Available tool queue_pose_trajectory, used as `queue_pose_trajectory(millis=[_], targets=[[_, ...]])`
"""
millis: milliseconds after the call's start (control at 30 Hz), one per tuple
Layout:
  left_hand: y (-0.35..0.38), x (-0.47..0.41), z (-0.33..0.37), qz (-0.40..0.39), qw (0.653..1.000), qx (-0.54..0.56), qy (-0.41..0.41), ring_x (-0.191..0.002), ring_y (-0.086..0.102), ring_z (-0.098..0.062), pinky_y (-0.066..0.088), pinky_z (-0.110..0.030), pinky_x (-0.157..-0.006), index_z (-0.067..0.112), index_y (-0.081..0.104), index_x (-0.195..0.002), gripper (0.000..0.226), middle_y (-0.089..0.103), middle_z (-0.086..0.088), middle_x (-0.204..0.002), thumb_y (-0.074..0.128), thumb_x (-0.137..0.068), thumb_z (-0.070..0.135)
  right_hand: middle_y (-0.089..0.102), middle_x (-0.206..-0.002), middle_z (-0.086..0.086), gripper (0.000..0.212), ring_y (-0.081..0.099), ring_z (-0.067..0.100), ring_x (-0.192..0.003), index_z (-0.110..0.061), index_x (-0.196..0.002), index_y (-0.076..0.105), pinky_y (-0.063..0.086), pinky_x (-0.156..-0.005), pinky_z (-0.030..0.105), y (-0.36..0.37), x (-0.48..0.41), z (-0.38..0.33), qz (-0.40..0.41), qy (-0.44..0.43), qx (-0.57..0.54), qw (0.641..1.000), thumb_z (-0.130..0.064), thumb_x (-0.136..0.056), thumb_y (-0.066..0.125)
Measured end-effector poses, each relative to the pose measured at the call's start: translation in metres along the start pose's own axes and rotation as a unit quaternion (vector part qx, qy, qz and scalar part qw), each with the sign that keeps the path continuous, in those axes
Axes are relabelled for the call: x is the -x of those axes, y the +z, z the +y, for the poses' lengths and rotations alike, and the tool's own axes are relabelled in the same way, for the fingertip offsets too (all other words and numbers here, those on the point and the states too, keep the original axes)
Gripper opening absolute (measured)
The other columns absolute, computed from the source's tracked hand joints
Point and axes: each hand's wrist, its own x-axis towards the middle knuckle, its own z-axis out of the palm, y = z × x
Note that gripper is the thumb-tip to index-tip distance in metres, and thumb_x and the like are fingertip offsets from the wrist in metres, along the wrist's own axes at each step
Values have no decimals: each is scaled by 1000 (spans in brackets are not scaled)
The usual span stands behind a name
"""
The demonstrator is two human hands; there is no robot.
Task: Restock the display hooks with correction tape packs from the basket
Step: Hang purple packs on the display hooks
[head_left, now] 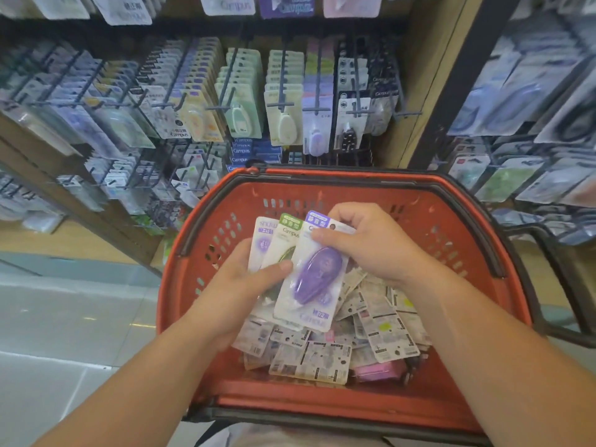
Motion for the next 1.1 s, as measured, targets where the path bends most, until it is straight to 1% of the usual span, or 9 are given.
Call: queue_pose_trajectory(millis=[167, 267, 400, 533, 667, 800, 900, 1033, 1100], targets=[[2, 0, 1, 1, 999, -36, 15, -97, 78, -21, 61, -34, -72, 16, 61, -126, 86, 80, -5, -111, 93, -47, 30, 56, -65, -3, 36, 50, 12, -57, -4, -72, 60, 42, -56, 30, 23, -5, -1, 44, -13, 25, 999, -28, -86, 82], [-6, -1, 1, 64, 997, -51, 16, -96, 78, -23, 62, -40, -76, 17, 63, -123, 90, 80, -5, -109, 95, -39, 29, 64, -72, 1, 24, 58, 12, -55, -15, -82, 64, 49, -50, 30, 27, -15, 2, 42, 23, -17, 999, -33, -94, 73], [-23, 3, 4, 155, 985, -60, 35, -88, 78, -12, 59, -22, -64, 22, 63, -113, 71, 81, 7, -99, 98, -53, 7, 68, -103, -7, 12, 66, 16, -95, -27, -105, 67, 55, -76, 35, 9, -44, 49, 69, 112, 86, 988, -37, -98, 66], [-36, 11, 7, 197, 978, -43, 52, -89, 78, -11, 59, -21, -64, 27, 62, -112, 62, 81, 12, -97, 97, -65, 4, 55, -140, -4, 58, 52, 22, -129, -32, -136, 58, 47, -106, 41, -3, -55, 100, -70, 183, 324, 925, -40, -84, 82], [-39, 19, 11, 214, 975, -26, 53, -97, 79, -17, 62, -36, -76, 27, 61, -121, 76, 80, 6, -108, 93, -52, 25, 45, -149, -7, 78, 40, 29, -132, -41, -147, 48, 40, -109, 44, 10, -60, 123, -141, 165, 444, 869, -50, -78, 83], [-40, 23, 13, 211, 976, -34, 42, -96, 79, -20, 63, -41, -76, 24, 61, -122, 74, 81, 4, -108, 96, -59, 11, 54, -143, -4, 52, 48, 30, -126, -38, -141, 57, 42, -105, 42, 26, -69, 134, -126, 127, 505, 844, -47, -91, 72], [-43, 25, 14, 218, 975, -31, 42, -97, 79, -21, 64, -42, -77, 22, 61, -123, 74, 81, 2, -109, 96, -59, 9, 68, -117, -5, 16, 55, 29, -114, -34, -108, 74, 42, -94, 40, 24, -73, 134, -97, 66, 542, 832, -37, -100, 60], [-46, 24, 14, 221, 974, -33, 46, -97, 79, -24, 64, -50, -82, 23, 61, -123, 72, 80, 1, -109, 89, -57, 20, 65, -105, -7, 18, 52, 25, -109, -24, -101, 70, 36, -91, 40, 11, -71, 123, -39, -60, 532, 844, -32, -103, 53], [-47, 21, 13, 221, 974, -33, 47, -98, 79, -25, 63, -55, -86, 25, 60, -121, 72, 80, 1, -109, 91, -56, 21, 64, -97, -4, 13, 56, 27, -100, -21, -97, 64, 37, -82, 36, 4, -66, 107, -19, -86, 469, 879, -27, -102, 54]])
